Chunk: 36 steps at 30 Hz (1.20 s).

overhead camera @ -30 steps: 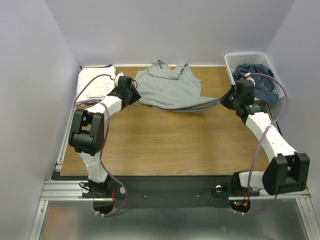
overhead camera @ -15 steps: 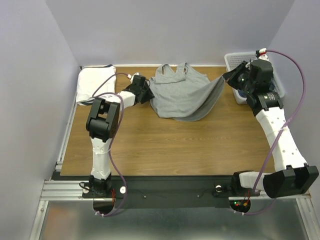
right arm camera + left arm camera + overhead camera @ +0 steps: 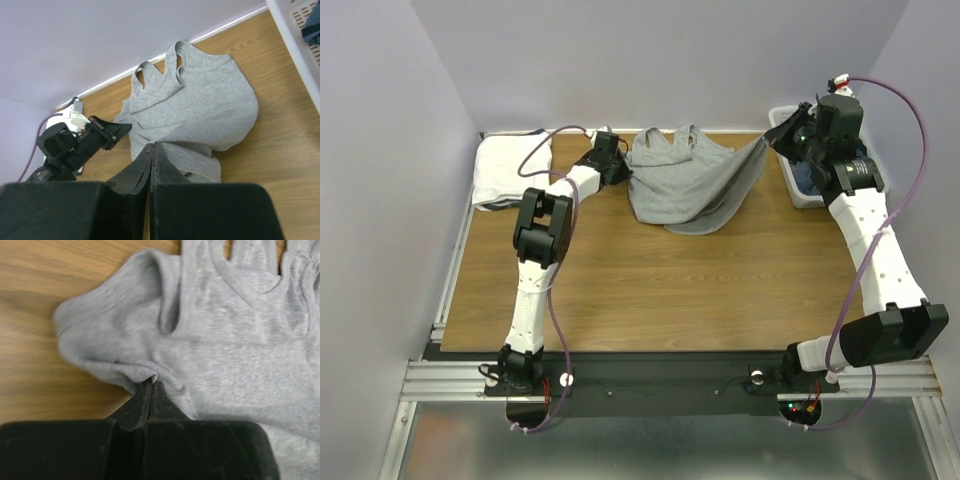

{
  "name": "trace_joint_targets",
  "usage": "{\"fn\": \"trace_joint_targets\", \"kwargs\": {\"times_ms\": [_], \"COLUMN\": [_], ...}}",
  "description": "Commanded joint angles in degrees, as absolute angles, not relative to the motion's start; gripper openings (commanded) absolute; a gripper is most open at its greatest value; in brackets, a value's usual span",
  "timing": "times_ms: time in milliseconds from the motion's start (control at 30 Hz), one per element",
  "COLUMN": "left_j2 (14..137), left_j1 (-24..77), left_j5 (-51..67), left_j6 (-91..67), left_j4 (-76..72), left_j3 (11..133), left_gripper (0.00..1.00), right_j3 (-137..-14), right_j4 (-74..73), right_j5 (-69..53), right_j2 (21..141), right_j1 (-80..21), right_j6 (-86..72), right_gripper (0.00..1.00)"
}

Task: Fold and stack the tank tops
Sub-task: Flatten the tank top out

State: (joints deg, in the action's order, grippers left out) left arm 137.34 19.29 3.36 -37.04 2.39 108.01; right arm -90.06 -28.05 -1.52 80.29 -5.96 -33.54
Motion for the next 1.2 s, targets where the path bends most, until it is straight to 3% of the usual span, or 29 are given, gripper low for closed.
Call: {"fn": "trace_joint_targets", "kwargs": {"times_ms": [0,267,500,833,967,1167], "left_j2": [122.6,92.2,76.9,86.4,95.6,113.0], "left_j1": [16.0,17.4,19.2,14.0,11.3,10.0], "left_j5": [-1.9,-7.9,-11.2,-7.6,-4.4,4.1], "left_j6": [-35.2,-26.9,-22.9,-26.2,-27.9,-30.1], "left_j4": [0.3,-4.0,-7.5,-5.2,-2.9,-2.9], "left_j3": [104.2,94.9,89.6,95.9,100.8,103.5], "left_gripper": [0.0,0.0,0.0,0.0,0.0,0.0], "right_j3": [-91.6,-94.0,-96.3,-92.3,-91.8,-79.9], "right_j4": [-27.8,-28.4,-29.5,-30.1,-30.1,-26.1], "right_j5": [3.6,10.9,18.5,20.2,21.2,20.8], "right_j2": [76.6,71.4,65.5,67.5,70.7,78.9], "right_j1": [-5.5,-5.4,-5.5,-5.4,-5.4,-5.3], "right_j6": [-31.7,-30.1,-28.7,-29.1,-28.0,-30.7], "right_gripper": [0.0,0.0,0.0,0.0,0.01,0.0]}}
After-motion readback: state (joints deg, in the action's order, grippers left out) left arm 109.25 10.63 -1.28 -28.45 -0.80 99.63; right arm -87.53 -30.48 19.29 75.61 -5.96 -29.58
